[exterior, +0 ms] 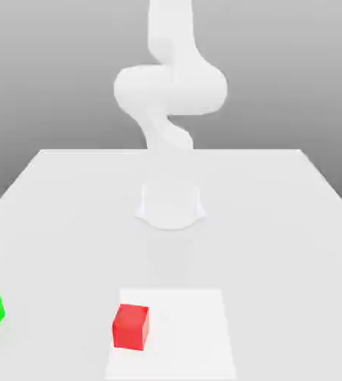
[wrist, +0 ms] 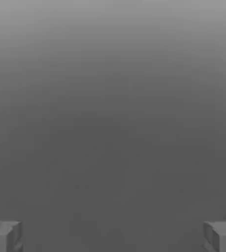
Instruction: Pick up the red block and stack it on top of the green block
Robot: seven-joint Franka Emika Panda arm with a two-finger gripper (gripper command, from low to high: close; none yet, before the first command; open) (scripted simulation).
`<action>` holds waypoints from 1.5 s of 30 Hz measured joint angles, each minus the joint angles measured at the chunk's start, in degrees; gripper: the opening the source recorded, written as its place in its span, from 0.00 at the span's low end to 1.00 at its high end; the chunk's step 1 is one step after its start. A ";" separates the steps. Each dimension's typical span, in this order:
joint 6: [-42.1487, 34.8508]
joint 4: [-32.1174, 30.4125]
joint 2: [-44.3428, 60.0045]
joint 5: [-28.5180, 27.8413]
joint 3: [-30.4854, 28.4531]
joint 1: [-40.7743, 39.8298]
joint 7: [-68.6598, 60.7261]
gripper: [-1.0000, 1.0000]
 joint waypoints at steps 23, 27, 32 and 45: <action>24.70 -17.26 48.13 1.60 -3.61 -4.02 -1.04 0.50; 31.57 -16.29 56.45 3.13 -2.38 -4.94 -2.18 0.50; 32.72 -16.10 57.82 3.30 -2.08 -5.19 -2.29 0.00; 20.93 -14.96 47.20 1.51 -5.09 -9.02 -10.52 0.00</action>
